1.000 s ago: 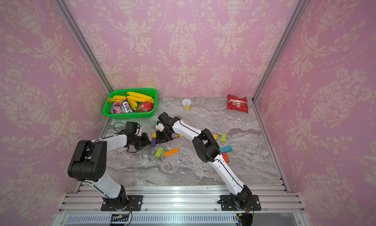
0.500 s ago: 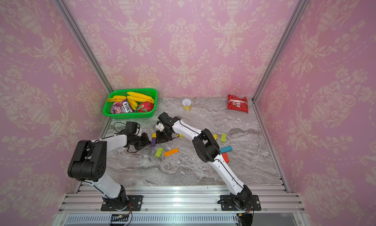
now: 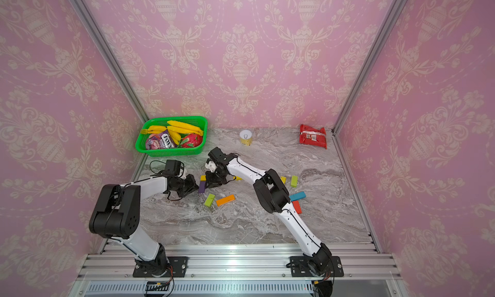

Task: Assemble the letter p with building blocks
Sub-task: Assemble the building block at the center of the board.

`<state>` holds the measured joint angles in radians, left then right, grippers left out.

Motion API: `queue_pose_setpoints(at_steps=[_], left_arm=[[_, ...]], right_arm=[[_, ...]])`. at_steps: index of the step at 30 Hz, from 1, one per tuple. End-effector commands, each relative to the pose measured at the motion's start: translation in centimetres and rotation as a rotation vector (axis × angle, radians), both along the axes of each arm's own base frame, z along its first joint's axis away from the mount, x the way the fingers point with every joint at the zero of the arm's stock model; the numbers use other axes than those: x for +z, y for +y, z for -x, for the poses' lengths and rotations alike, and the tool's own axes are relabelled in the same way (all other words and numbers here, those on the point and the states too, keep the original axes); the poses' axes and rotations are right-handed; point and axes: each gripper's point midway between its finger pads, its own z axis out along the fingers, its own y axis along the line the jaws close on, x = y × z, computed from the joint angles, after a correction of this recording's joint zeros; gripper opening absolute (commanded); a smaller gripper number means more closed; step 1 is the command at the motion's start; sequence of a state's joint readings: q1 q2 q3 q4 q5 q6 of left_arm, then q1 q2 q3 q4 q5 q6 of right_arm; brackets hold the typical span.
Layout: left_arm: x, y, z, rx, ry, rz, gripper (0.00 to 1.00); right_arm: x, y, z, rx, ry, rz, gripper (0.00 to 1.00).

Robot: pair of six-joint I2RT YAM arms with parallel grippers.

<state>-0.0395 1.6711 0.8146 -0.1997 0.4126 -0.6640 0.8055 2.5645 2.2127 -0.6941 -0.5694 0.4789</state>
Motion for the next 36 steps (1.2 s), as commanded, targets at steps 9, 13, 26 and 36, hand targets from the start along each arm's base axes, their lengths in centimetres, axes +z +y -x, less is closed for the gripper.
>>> queue_pose_setpoints(at_steps=[9,13,26,36], left_arm=[[1.5,2.6,2.7,0.03,-0.002,-0.143,0.0],[1.1,2.3,4.3,0.022,0.018,-0.122,0.0],[-0.6,0.5,6.8,-0.017,0.068,-0.054,0.0],[-0.7,0.2,5.0,-0.021,0.055,-0.061,0.0]], right_arm=[[0.4,-3.2,0.8,-0.045,-0.065,0.075,0.25],[-0.8,-4.4,2.5,-0.051,-0.035,0.101,0.24],[-2.3,-3.1,5.5,-0.027,0.013,0.075,0.24],[-1.9,-1.3,5.6,0.012,0.042,0.02,0.25]])
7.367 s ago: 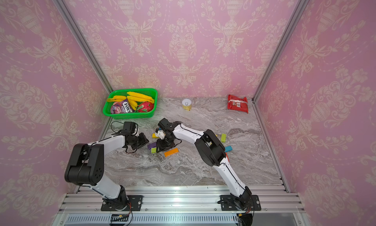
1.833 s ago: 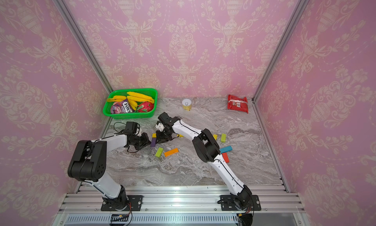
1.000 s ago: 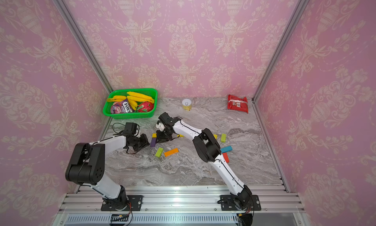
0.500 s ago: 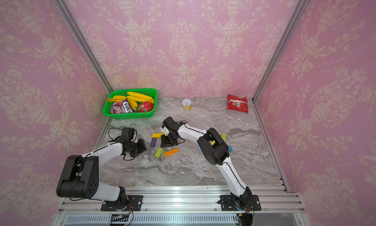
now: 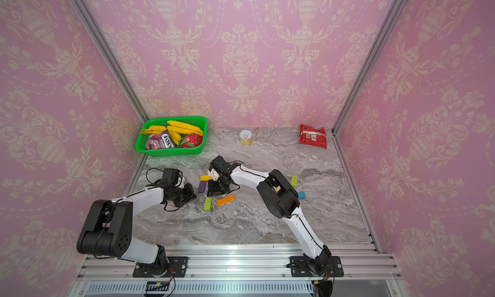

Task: Assemble the letter p with building blocks
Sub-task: Assemble the building block at the center of the board.

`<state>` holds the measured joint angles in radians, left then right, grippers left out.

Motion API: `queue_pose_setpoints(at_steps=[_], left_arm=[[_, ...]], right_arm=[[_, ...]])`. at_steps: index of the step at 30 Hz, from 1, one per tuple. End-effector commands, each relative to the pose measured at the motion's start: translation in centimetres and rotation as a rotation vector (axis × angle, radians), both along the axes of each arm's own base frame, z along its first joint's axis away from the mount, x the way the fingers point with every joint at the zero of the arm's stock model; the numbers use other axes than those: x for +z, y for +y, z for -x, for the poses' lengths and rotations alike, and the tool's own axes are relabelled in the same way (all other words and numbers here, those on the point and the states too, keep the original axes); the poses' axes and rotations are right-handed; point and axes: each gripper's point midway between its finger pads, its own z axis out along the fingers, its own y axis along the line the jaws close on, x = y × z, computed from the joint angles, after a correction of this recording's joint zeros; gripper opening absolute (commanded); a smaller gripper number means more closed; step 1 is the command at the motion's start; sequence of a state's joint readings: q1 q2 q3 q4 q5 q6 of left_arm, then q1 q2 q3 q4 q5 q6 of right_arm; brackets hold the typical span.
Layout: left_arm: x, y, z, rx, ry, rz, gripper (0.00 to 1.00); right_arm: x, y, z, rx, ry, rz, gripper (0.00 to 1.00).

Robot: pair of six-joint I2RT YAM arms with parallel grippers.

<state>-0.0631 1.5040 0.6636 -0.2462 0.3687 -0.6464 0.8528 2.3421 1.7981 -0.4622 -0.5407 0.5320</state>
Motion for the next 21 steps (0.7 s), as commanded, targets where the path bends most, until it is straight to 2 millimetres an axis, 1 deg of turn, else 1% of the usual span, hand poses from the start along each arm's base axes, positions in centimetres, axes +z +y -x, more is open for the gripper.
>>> queue_pose_setpoints(at_steps=[1,8,14,17,18,21], left_arm=[[-0.6,0.1,0.1,0.001,0.033,-0.019,0.0],[-0.9,0.4,-0.2,0.004,0.041,-0.037,0.0],[-0.6,0.7,-1.0,0.002,0.029,-0.052,0.0],[-0.9,0.8,-0.9,0.002,0.037,-0.052,0.0],[-0.2,0.8,-2.0,0.003,0.012,-0.05,0.0],[-0.1,0.8,-2.3,0.005,0.009,-0.044,0.0]], right_arm=[[-1.9,0.4,1.1,0.02,0.059,0.021,0.24],[-1.5,1.2,1.1,0.029,0.067,-0.005,0.25],[-1.6,2.0,1.5,0.049,0.08,-0.017,0.25],[-1.6,2.6,1.5,0.058,0.085,-0.024,0.25],[-1.6,2.7,1.5,0.06,0.086,-0.024,0.25],[-1.7,3.0,1.2,0.056,0.081,-0.022,0.25]])
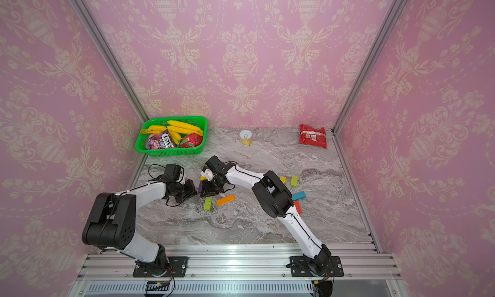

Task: Assemble the letter p with building blocks
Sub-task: Assemble the building block at the center of the board.

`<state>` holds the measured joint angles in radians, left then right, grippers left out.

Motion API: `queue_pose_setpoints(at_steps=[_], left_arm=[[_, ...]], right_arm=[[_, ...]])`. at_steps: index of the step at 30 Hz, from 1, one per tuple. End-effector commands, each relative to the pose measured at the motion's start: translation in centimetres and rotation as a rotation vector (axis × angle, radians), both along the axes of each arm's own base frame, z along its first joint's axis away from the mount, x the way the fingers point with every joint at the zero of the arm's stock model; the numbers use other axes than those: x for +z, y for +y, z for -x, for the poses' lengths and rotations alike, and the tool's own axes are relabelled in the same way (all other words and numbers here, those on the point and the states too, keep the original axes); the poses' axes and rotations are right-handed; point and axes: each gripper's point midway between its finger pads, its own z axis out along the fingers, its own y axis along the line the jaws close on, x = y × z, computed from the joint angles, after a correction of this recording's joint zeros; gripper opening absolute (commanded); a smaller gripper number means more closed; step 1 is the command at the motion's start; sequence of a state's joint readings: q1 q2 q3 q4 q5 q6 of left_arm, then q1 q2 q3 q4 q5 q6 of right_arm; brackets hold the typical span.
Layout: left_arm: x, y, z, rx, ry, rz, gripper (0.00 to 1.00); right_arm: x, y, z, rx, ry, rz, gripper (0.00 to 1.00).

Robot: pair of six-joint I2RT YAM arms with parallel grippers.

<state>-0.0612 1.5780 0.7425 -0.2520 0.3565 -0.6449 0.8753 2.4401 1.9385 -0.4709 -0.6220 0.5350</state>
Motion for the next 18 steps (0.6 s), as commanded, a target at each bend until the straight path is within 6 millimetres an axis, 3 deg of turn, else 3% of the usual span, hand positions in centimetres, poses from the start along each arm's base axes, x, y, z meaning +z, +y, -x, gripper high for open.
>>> queue_pose_setpoints(at_steps=[1,18], left_arm=[[-0.2,0.8,-0.4,0.003,0.007,-0.032,0.0],[0.1,0.9,-0.6,0.002,0.006,-0.023,0.0]], right_arm=[[-1.8,0.0,0.7,0.0,0.042,0.049,0.25],[-1.8,-0.2,-0.8,-0.026,0.016,0.061,0.25]])
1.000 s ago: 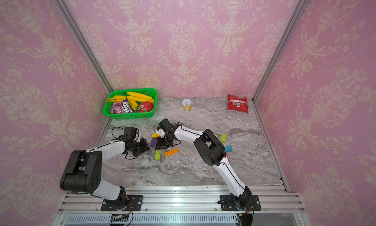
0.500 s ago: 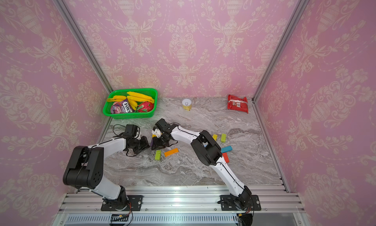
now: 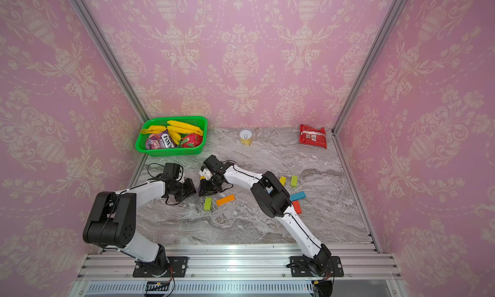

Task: Assemble the letter p with building blocks
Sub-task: Assemble the building block at the center of the board.

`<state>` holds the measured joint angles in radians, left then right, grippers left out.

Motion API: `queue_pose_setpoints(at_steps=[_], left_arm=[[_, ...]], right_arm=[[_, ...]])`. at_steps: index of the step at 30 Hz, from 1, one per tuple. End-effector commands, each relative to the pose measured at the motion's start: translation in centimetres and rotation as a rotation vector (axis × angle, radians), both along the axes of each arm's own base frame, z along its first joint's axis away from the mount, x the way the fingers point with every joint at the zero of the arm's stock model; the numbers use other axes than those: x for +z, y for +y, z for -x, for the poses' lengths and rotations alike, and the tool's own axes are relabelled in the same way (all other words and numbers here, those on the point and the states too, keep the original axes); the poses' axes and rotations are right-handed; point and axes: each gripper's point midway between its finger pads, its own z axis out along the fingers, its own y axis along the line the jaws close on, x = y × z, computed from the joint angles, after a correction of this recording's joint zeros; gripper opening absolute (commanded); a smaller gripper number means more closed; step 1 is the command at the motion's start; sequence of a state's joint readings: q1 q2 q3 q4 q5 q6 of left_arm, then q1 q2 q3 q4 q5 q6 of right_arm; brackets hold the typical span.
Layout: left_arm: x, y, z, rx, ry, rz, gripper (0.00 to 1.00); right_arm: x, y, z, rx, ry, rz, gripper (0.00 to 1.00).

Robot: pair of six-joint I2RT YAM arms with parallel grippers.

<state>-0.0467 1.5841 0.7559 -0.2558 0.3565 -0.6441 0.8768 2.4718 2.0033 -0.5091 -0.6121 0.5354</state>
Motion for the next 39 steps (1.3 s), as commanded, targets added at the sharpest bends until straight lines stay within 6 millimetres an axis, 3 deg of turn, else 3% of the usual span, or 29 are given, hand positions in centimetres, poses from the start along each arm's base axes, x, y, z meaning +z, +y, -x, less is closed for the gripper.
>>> queue_pose_setpoints(at_steps=[1,39], left_arm=[[-0.2,0.5,-0.1,-0.012,0.012,-0.022,0.0],[-0.6,-0.7,-0.1,-0.043,0.016,0.04,0.0]], right_arm=[[-1.8,-0.7,-0.2,-0.022,0.019,0.052,0.25],[-1.7,-2.0,-1.3,-0.051,-0.015,0.075,0.25]])
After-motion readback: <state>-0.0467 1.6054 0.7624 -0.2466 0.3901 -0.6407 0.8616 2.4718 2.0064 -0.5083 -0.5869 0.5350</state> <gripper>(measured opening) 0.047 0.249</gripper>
